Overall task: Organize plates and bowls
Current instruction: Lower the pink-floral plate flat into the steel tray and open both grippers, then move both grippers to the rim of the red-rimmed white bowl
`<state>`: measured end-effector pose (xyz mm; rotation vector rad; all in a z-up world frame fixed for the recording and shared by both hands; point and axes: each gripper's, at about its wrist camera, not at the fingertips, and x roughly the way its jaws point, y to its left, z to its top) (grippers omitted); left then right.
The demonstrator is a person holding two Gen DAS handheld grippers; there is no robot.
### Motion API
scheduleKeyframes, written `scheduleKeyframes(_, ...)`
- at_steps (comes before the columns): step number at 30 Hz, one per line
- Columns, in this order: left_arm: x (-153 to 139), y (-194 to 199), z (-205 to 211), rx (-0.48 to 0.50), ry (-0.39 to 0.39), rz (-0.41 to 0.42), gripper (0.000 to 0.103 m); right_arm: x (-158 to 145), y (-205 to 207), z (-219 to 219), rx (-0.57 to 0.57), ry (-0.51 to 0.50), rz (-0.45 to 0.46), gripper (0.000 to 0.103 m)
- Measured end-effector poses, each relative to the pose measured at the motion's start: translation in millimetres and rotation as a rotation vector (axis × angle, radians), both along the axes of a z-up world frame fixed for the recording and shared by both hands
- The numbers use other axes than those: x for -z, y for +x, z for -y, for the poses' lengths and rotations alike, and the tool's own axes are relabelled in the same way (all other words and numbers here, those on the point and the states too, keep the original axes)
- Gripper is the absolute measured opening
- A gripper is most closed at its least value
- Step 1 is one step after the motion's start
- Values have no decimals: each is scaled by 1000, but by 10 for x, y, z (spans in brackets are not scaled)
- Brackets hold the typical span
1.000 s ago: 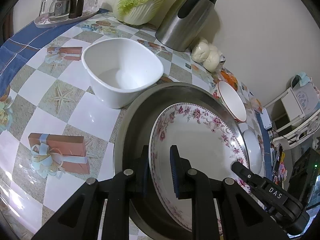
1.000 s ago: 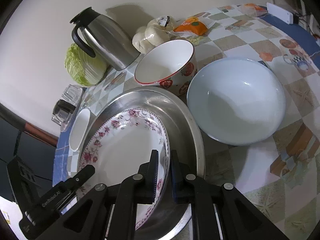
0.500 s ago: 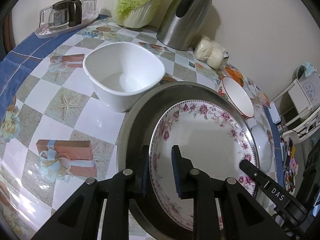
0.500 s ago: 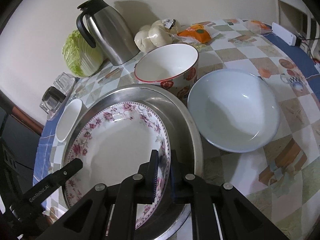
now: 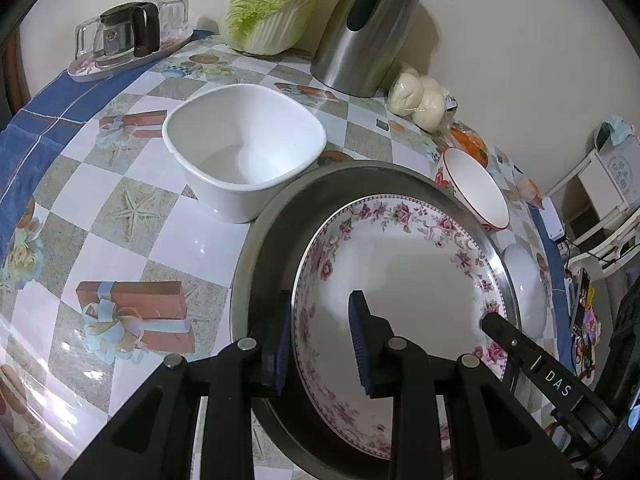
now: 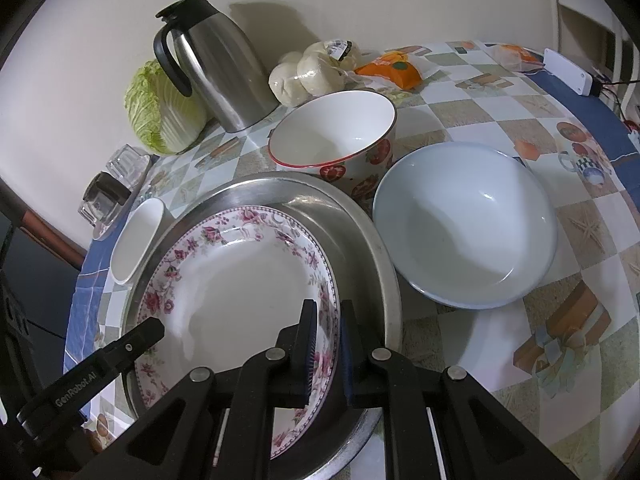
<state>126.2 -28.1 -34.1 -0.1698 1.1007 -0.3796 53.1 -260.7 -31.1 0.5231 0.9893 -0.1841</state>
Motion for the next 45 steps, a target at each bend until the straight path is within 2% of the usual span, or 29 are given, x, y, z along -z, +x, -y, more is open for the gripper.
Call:
scheduleKeyframes(3,-35,-12,5,0,16,17,30,-5,0,0,1,-1,2,12)
scheduleKeyframes(6,-105,-18,-5,-2,22,43,38,-36,-7,6,7,-12,10,13)
scheduleKeyframes(12,-210,-39,-14,-3,37,76,39,-159,-36,38,13,-32,38,15)
scheduleKeyframes(17,-335,-71,-14,-6,42,110,51,-300,-55,16,8,-56,69,15)
scheduleKeyframes(21,-390,-89,-40,-21,58,119,64,-373,-75,-27,1,-87,74,15)
scheduleKeyframes(23,-403,-92,-50,-36,82,119,67,-395,-83,-50,-3,-104,71,23)
scheduleKeyframes(25,-407,-90,-70,-51,107,119,69,-413,-90,-71,-9,-113,73,38)
scheduleKeyframes(26,-406,-94,-78,-56,114,117,70,-422,-92,-87,-13,-118,73,41)
scheduleKeyframes(28,-398,-90,-98,-68,128,115,78,-433,-93,-124,-27,-133,70,52)
scheduleKeyframes(30,-385,-83,-107,-76,139,111,80,-443,-95,-160,-41,-147,72,64)
scheduleKeyframes(32,-366,-75,-114,-82,157,106,82,-450,-97,-191,-54,-157,76,68)
scheduleKeyframes(34,-340,-75,-115,-87,177,98,84,-447,-97,-215,-64,-168,77,78)
scheduleKeyframes(36,-320,-71,-122,-93,190,90,84,-436,-97,-239,-71,-182,75,84)
scheduleKeyframes(38,-305,-67,-144,-104,198,85,84,-424,-90,-260,-80,-188,70,86)
scheduleKeyframes(40,-305,-67,-173,-120,204,87,85,-411,-85,-281,-90,-192,66,93)
scheduleKeyframes(42,-306,-67,-191,-129,208,92,91,-404,-82,-300,-97,-198,66,100)
scheduleKeyframes(45,-307,-61,-204,-136,212,96,93,-401,-81,-319,-104,-200,67,103)
